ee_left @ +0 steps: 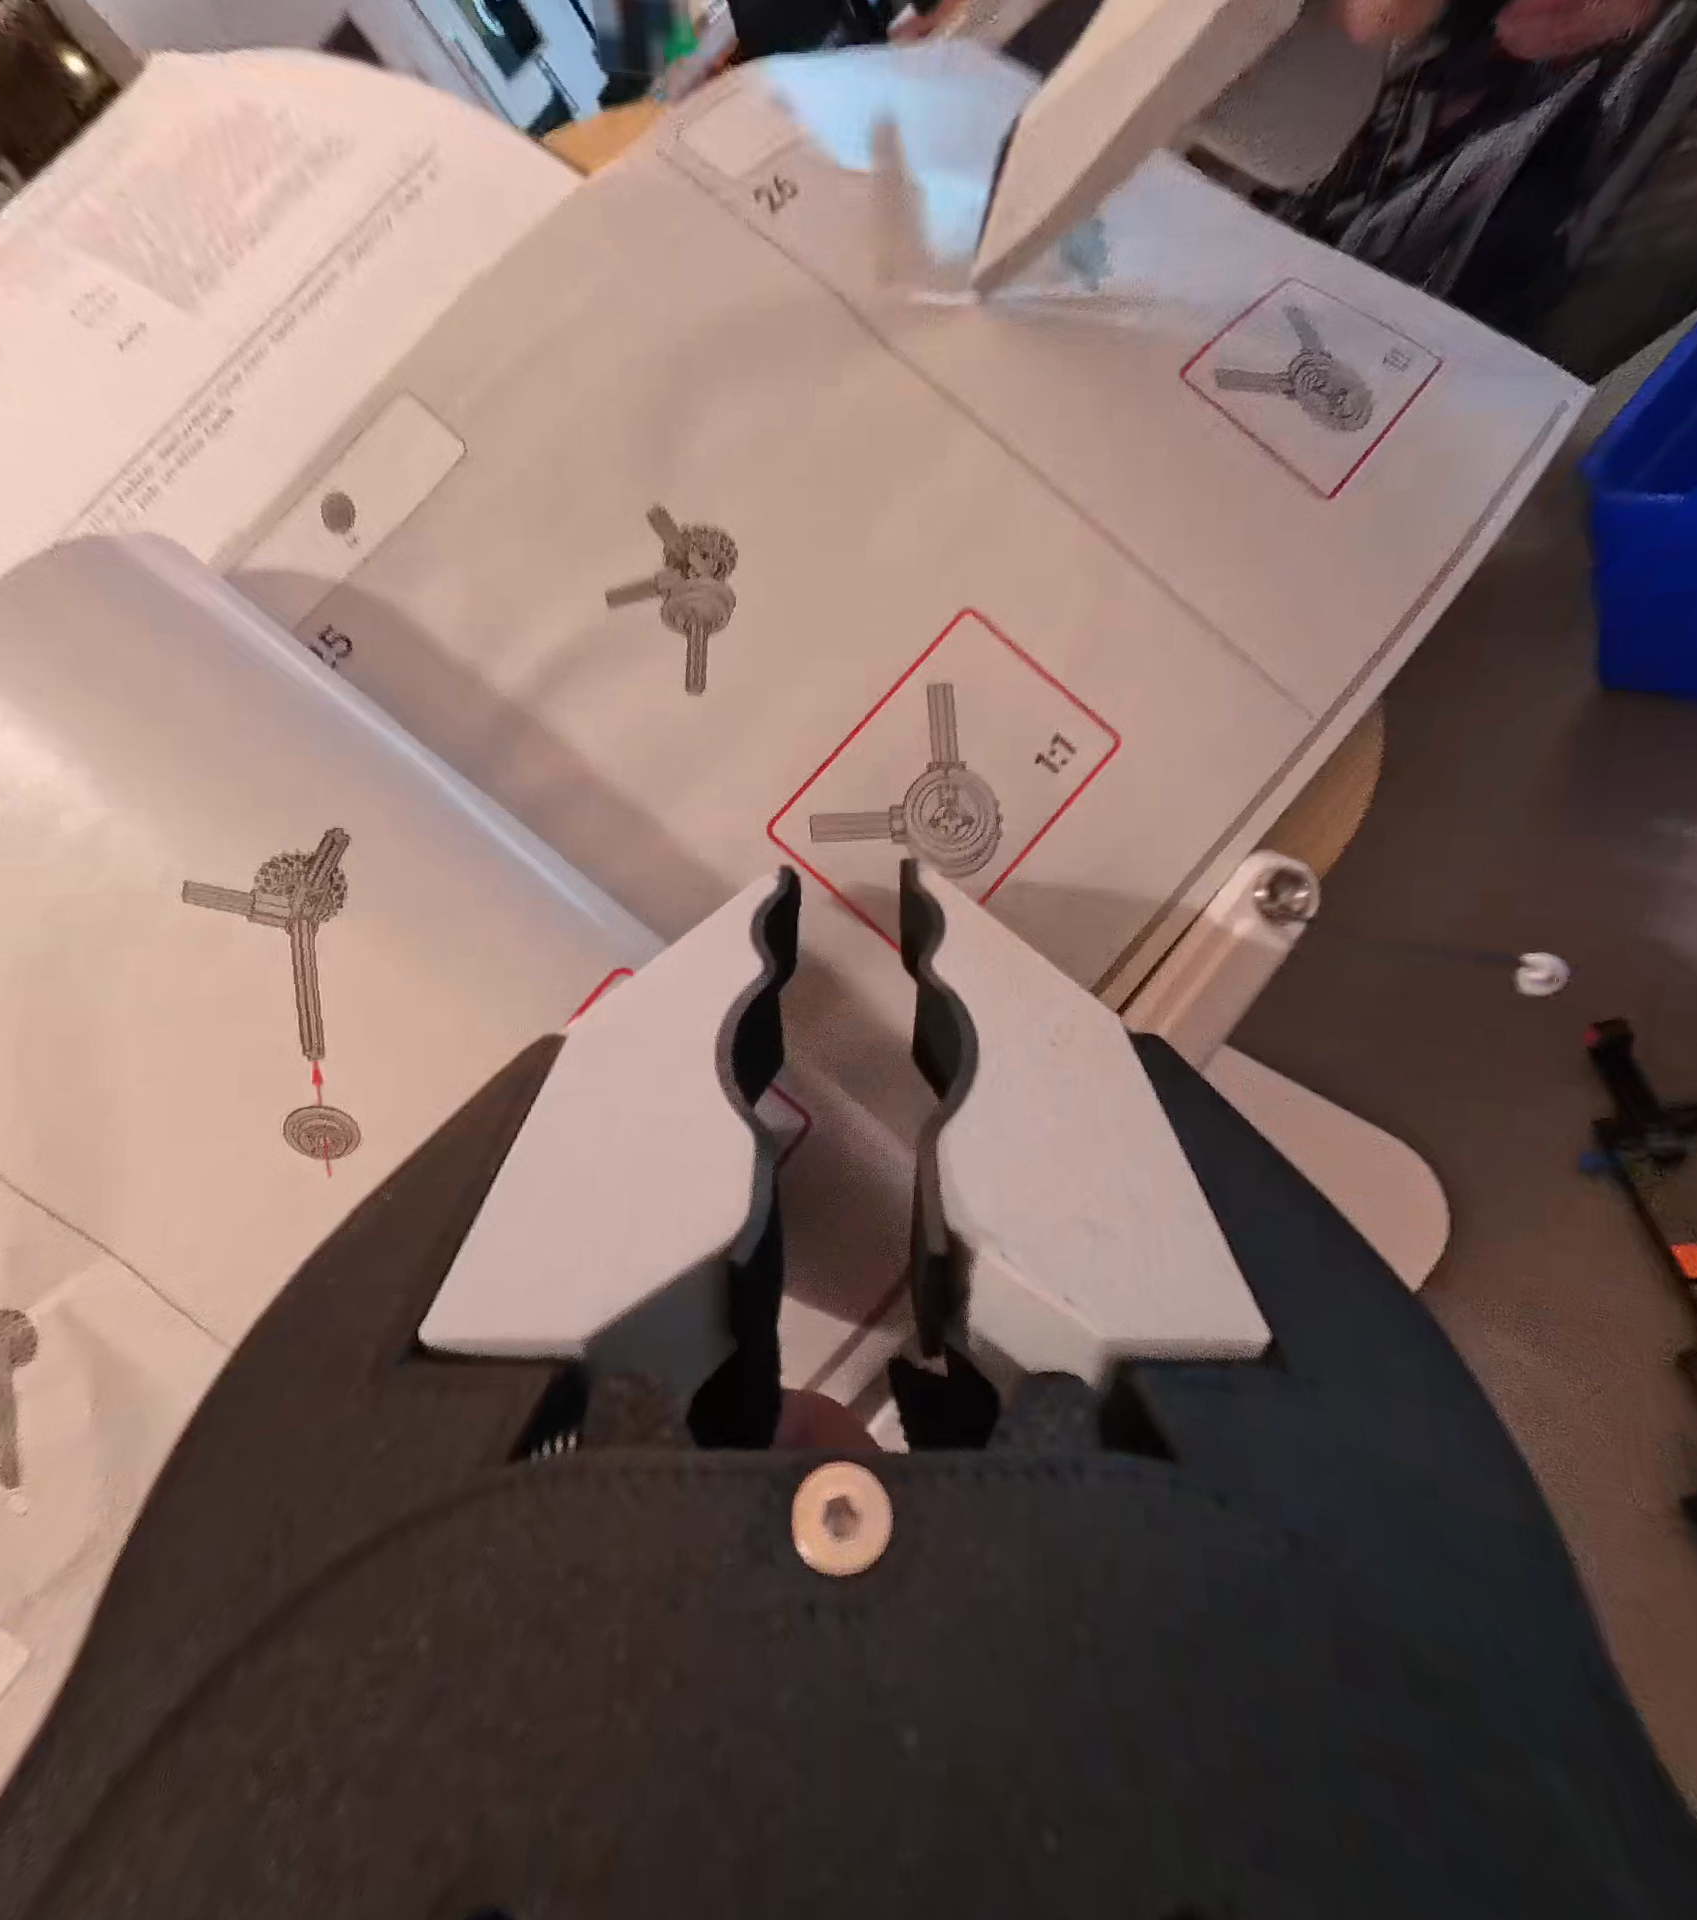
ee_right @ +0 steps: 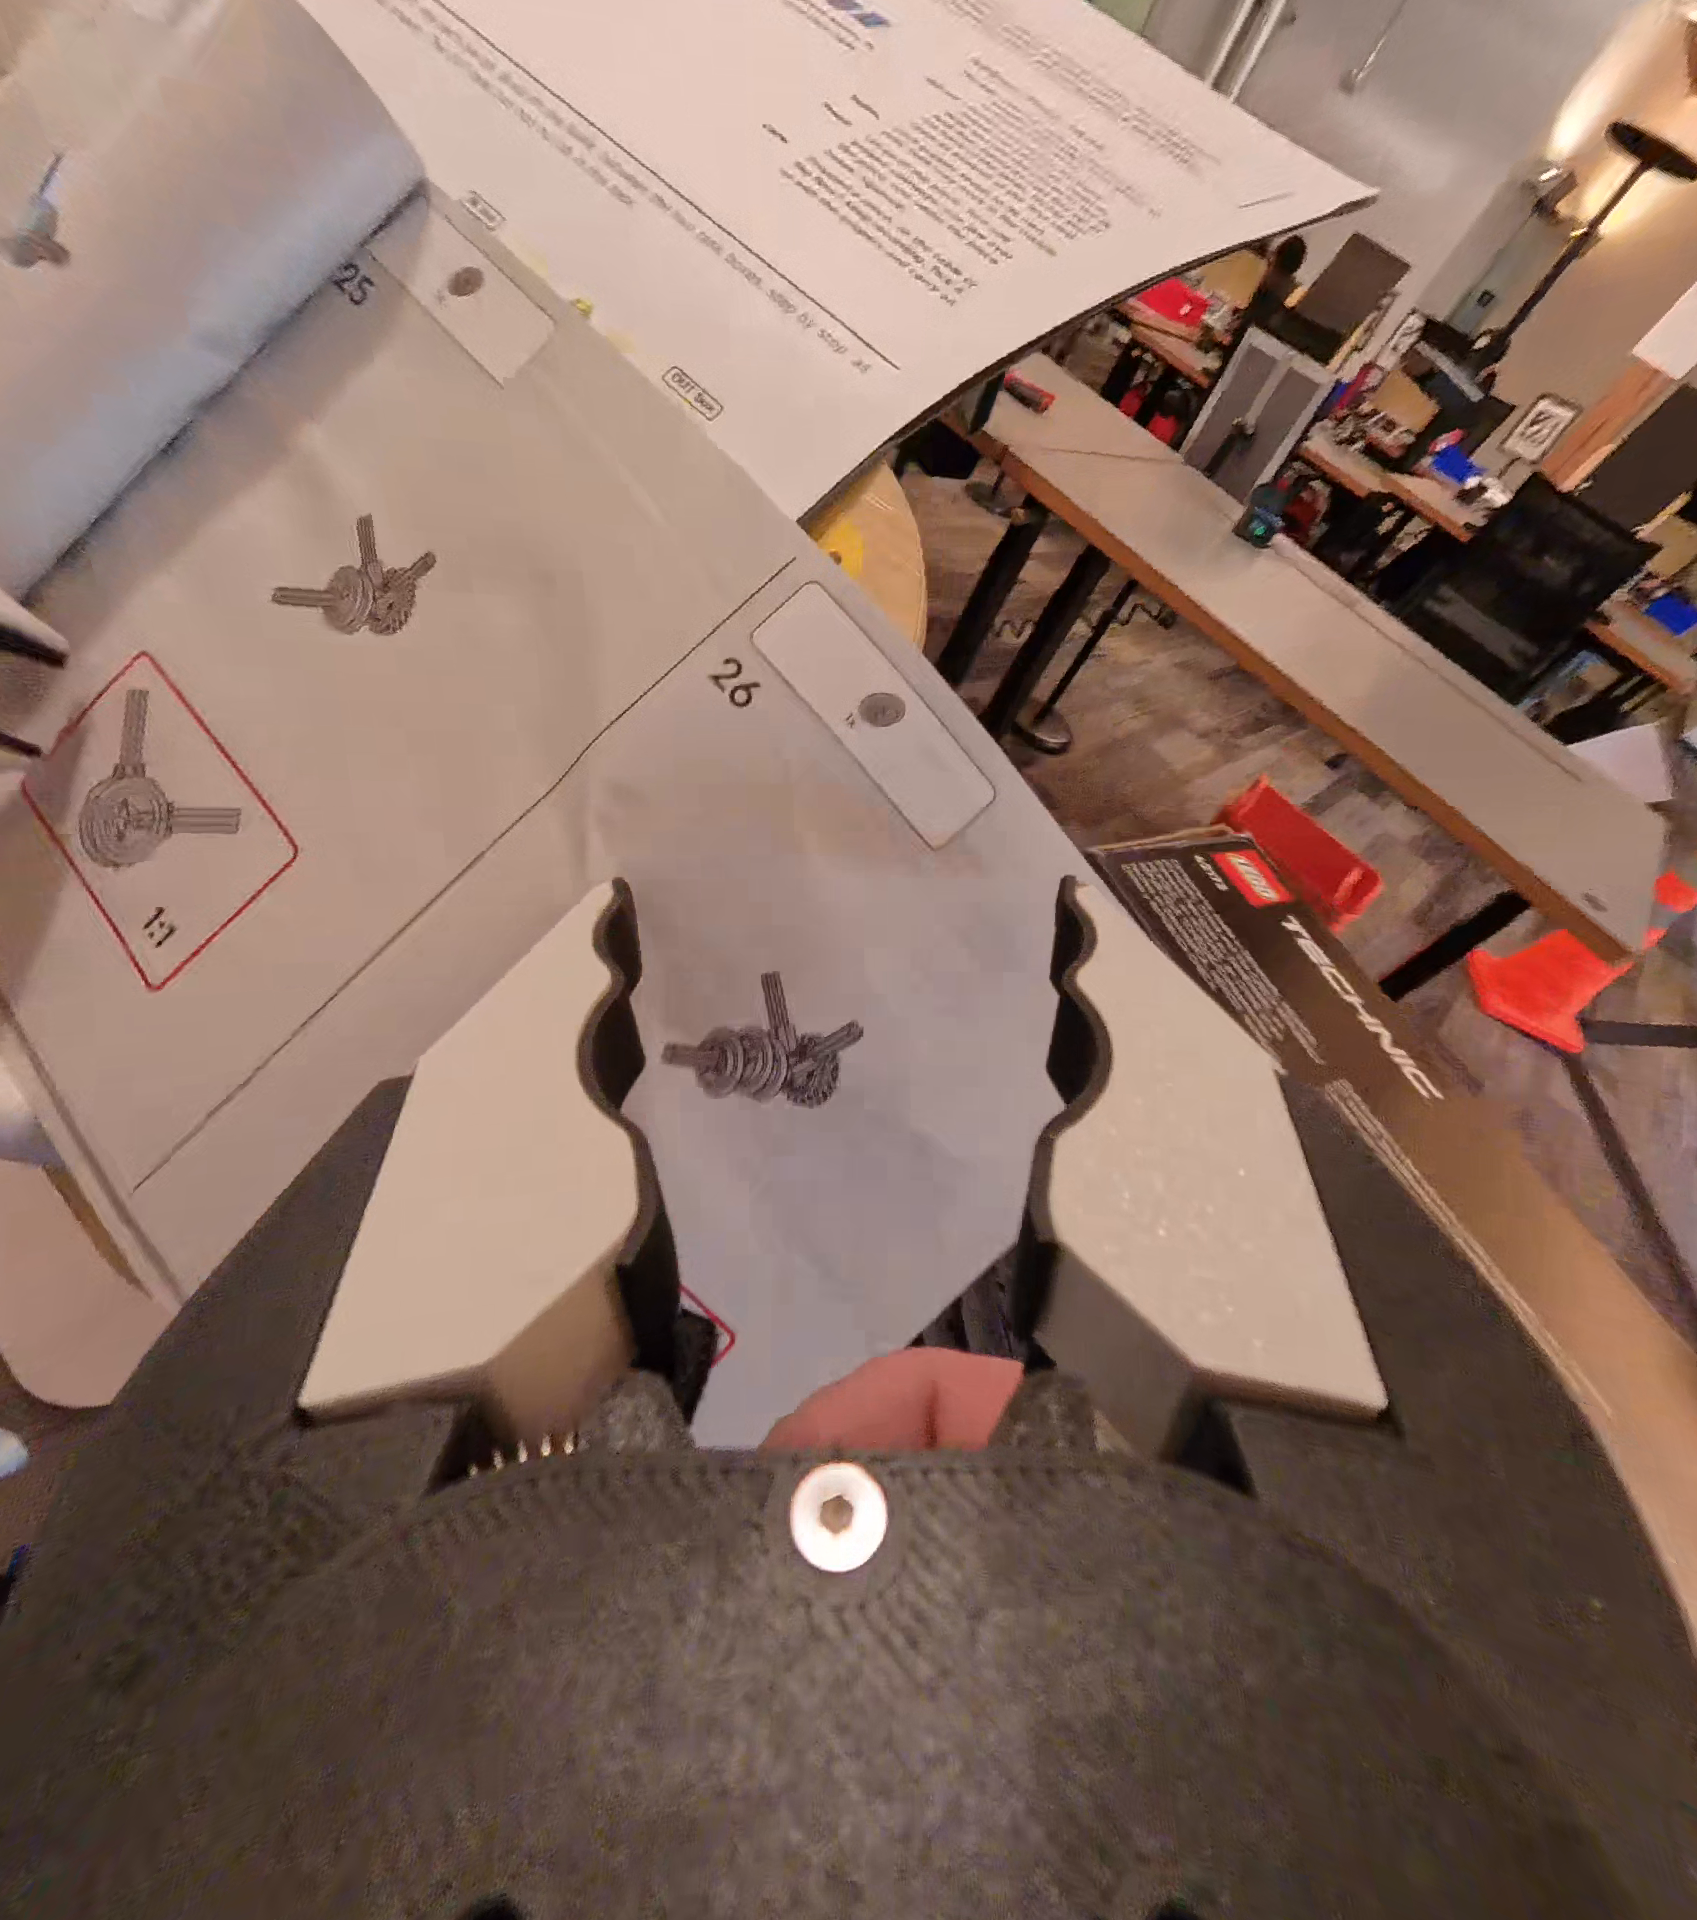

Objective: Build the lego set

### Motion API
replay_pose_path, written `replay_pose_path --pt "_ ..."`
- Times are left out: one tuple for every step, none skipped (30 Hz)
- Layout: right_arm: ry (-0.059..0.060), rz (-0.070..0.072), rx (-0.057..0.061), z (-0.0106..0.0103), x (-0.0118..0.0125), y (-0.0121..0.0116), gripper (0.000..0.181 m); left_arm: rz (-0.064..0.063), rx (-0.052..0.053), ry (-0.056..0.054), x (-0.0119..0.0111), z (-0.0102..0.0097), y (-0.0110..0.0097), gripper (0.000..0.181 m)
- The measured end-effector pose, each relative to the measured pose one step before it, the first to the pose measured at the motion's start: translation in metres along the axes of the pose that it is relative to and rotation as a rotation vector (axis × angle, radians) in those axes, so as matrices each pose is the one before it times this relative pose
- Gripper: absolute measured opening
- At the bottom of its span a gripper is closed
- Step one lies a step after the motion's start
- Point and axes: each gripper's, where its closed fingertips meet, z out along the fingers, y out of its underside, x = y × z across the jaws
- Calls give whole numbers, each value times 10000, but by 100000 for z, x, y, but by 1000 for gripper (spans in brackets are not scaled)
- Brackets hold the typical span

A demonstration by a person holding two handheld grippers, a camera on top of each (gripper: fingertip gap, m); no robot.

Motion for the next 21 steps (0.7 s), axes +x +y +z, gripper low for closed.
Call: replay_pose_path --pt "-279 148 33 398 -32 -90 78 24 18 -160 -271 169 336 15" --pt "-255 150 92 249 -72 -154 78 8 32 -84 -154 64 278 15" --pt "-200 74 48 155 -87 -64 76 -116 183 57 36 -70 -4 15" --pt "-171 30 3 113 -122 19 73 -117 94 75 49 -67 84 14" --pt "-119 22 13 82 -127 10 71 24 31 -3 -14 -23 180 13" --pt "-151 -17 -5 52 -216 39 66 36 61 -18 -7 0 101 13" --pt "-161 54 -17 61 -242 49 61 -5 43 24 59 17 80 12" --pt "-121 47 18 64 -176 -23 57 20 33 28 63 -8 53 12" --pt "-58 6 -8 41 -68 12 55 11 3 34 44 -14 61 12" --pt "-109 37 -23 10 -134 14 51 -27 2 47 56 -8 56 11" --pt "-50 -17 11 -7 -164 -30 47 -27 28 28 55 -11 24 11" --pt "54 -120 9 -73 -94 -28 46 6 17 7 40 -25 17 11" --pt "101 -195 4 -132 -115 -62 42 21 8 6 46 -25 5 11" --pt "122 -245 -27 -160 -149 -50 39 3 6 -2 28 -14 -10 11" --pt "136 -342 -34 -229 -193 -96 32 -11 2 5 12 -11 3 11" --pt "205 -420 -38 -265 -182 -147 25 -2 -7 24 17 -14 0 11" --pt "156 -433 -58 -294 -285 -164 17 -8 -7 36 20 -23 -11 11" --pt "89 -390 -91 -280 -396 -130 7 -17 5 19 10 -21 -5 11" --pt "62 -300 -163 -276 -374 -64 2 -3 12 -3 10 -7 6 11" --pt "-153 -194 -160 -340 -611 -139 0 7 7 -2 29 -21 -12 11" --pt "-184 52 -79 -356 -522 -347 0 14 -4 14 82 -47 -11 13"
